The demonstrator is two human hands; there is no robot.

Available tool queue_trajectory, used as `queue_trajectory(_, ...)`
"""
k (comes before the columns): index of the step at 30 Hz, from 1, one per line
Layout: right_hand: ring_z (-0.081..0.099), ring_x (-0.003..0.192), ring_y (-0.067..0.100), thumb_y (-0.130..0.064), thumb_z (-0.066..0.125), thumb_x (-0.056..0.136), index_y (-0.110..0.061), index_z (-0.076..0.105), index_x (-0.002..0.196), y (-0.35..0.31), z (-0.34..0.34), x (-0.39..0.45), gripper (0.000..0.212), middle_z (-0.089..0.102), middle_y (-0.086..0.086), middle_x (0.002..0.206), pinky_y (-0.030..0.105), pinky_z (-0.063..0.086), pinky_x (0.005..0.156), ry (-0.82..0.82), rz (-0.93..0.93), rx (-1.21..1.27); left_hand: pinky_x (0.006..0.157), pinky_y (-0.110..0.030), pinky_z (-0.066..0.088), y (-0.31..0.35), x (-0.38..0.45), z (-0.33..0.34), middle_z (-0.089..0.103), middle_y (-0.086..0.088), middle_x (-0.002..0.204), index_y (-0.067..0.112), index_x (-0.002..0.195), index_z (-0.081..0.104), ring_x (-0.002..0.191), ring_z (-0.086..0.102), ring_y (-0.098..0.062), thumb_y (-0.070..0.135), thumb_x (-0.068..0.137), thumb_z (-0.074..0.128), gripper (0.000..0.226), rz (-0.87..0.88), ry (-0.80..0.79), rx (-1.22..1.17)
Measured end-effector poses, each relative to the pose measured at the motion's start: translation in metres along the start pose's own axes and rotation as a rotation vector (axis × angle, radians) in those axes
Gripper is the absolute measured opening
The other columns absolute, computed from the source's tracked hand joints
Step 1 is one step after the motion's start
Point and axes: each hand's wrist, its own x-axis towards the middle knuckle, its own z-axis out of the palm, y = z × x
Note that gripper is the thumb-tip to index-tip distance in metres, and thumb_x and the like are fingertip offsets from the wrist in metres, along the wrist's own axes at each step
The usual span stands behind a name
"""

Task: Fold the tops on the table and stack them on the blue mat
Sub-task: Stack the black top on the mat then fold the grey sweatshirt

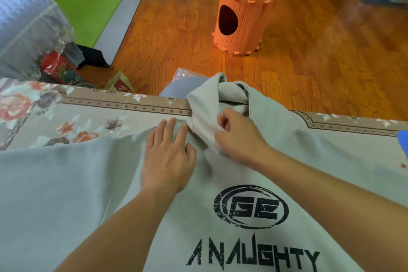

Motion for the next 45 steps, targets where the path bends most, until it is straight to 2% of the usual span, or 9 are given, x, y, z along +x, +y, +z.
queue_trajectory(10,0.045,0.061,0.020,-0.028,0.041,0.094,-0.022,0.049,0.077,0.032,0.006,-0.069,0.021,0.046,-0.005,0.060,0.038,0.047,0.080,-0.350,-0.584,-0.612,0.120,-0.048,0.026,-0.002,0.003,0.001,0.035,-0.007,0.158,0.017,0.142,0.042,0.150,0.025,-0.029,0.029,0.102,0.036,0.042,-0.002,0.038,-0.052)
queue_trajectory(13,0.056,0.061,0.028,-0.032,0.038,0.096,-0.020,0.057,0.089,0.027,-0.012,-0.033,0.023,0.059,0.001,0.069,0.045,0.050,0.059,0.049,-0.504,-0.328,0.120,-0.048,0.028,-0.001,0.003,0.001,0.038,-0.008,0.156,0.016,0.144,0.040,0.149,0.027,-0.030,0.027,0.102,0.037,0.043,0.001,0.059,-0.046)
queue_trajectory(15,0.060,0.085,0.030,-0.025,0.048,0.094,-0.015,0.063,0.106,0.025,-0.025,0.016,0.022,0.066,0.006,0.097,0.045,0.051,0.071,0.440,-0.470,-0.358,0.119,-0.048,0.028,-0.001,0.004,0.002,0.039,-0.008,0.156,0.016,0.145,0.039,0.148,0.028,-0.030,0.027,0.101,0.036,0.045,-0.002,0.069,-0.051)
queue_trajectory(19,0.049,0.126,0.034,-0.047,0.056,0.095,-0.015,0.052,0.140,0.020,-0.051,0.107,0.055,0.055,0.011,0.139,0.041,0.044,0.100,0.044,-0.036,-0.518,0.117,-0.048,0.031,-0.002,0.001,0.003,0.041,-0.006,0.153,0.015,0.143,0.041,0.145,0.031,-0.030,0.027,0.101,0.035,0.044,0.011,0.088,-0.062)
queue_trajectory(24,0.055,0.083,0.031,-0.031,0.055,0.096,-0.012,0.062,0.101,0.021,-0.052,0.111,0.021,0.064,0.012,0.102,0.035,0.044,0.067,-0.143,-0.089,-0.873,0.116,-0.047,0.031,-0.002,0.003,0.004,0.042,-0.006,0.151,0.015,0.140,0.044,0.143,0.034,-0.030,0.025,0.101,0.043,0.041,0.026,0.105,-0.053)
queue_trajectory(30,0.060,0.075,0.038,-0.039,0.038,0.104,-0.011,0.057,0.099,0.023,-0.094,0.057,0.034,0.061,0.013,0.085,0.044,0.047,0.062,0.591,-0.202,-0.661,0.117,-0.046,0.031,0.000,0.002,0.006,0.042,-0.005,0.151,0.016,0.140,0.044,0.144,0.033,-0.029,0.028,0.102,0.040,0.040,0.030,0.120,-0.042)
queue_trajectory(34,0.053,0.061,0.037,-0.033,0.048,0.096,-0.013,0.044,0.080,0.046,-0.113,0.006,0.026,0.052,0.011,0.069,0.042,0.042,0.054,0.597,-0.345,-0.679,0.115,-0.046,0.033,0.001,0.002,0.004,0.043,-0.005,0.149,0.016,0.136,0.047,0.142,0.035,-0.029,0.026,0.101,0.042,0.037,0.035,0.134,-0.043)
queue_trajectory(41,0.067,0.074,0.038,-0.008,0.054,0.090,-0.012,0.035,0.134,0.080,-0.096,-0.022,0.047,0.068,0.009,0.085,0.030,0.013,0.046,0.333,-0.256,-1.082,0.120,-0.047,0.027,0.002,0.006,0.005,0.041,-0.008,0.155,0.014,0.143,0.046,0.145,0.032,-0.033,0.029,0.103,0.031,0.045,0.021,0.043,-0.045)
queue_trajectory(45,0.067,0.083,0.039,-0.006,0.046,0.091,-0.009,0.030,0.140,0.071,-0.091,-0.031,0.051,0.069,0.012,0.096,0.033,0.025,0.051,0.301,-0.259,-1.060,0.096,-0.046,0.046,0.015,0.017,-0.027,0.061,-0.011,0.126,0.014,0.112,0.066,0.114,0.054,-0.035,0.030,0.096,0.031,0.042,-0.102,-0.059,-0.168)
